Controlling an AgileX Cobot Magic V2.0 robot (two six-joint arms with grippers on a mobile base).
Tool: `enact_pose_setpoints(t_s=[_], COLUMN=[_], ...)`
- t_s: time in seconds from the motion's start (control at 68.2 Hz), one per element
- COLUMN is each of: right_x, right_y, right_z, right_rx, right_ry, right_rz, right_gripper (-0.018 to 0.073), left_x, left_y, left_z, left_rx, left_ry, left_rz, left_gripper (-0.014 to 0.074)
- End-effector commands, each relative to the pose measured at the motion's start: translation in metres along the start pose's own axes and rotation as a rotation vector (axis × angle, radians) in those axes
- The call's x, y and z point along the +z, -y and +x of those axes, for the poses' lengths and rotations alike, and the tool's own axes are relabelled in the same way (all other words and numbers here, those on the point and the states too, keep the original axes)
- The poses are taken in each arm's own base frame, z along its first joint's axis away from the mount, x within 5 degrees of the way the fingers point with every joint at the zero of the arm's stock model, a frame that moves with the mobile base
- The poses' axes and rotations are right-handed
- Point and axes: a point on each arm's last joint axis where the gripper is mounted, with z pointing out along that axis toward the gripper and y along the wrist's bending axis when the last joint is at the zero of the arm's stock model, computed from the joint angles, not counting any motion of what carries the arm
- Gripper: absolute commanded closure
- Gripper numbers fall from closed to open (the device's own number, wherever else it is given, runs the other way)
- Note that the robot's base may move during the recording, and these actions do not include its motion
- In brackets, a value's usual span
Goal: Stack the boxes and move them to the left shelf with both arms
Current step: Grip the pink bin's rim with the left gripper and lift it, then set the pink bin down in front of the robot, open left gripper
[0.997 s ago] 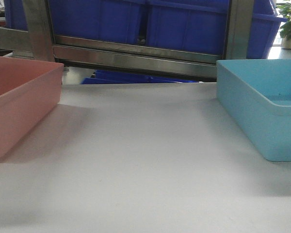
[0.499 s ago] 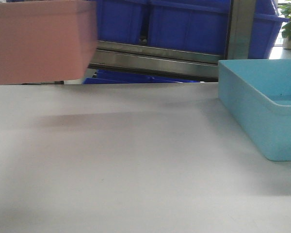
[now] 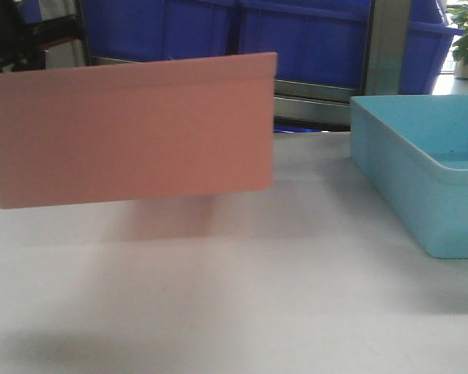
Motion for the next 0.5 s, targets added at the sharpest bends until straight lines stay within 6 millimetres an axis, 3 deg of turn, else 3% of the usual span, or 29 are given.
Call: enact_pose_setpoints(t_s=[0.0, 0.249, 0.484], right_x=[-0.003, -0.003, -0.003], right_y=[0.000, 0.000, 0.000], right_z=[-0.015, -0.015, -0.015], right_rx=[-0.013, -0.013, -0.013], right_ry=[0.125, 0.125, 0.125], right_rz=[0.003, 0.003, 0.003], right_gripper=[0.0524, 0.0524, 0.0524], left_x=[-0.022, -0.006, 0.016], left_y=[0.026, 0.050, 0.060], left_z=[0.000, 0.019, 0.026], left_rx=[-0.030, 0.016, 0.009], left_ry=[0.155, 0.203, 0.169], left_rz=[0.087, 0.053, 0.057], left_gripper=[0.0599, 0.0599, 0.0599])
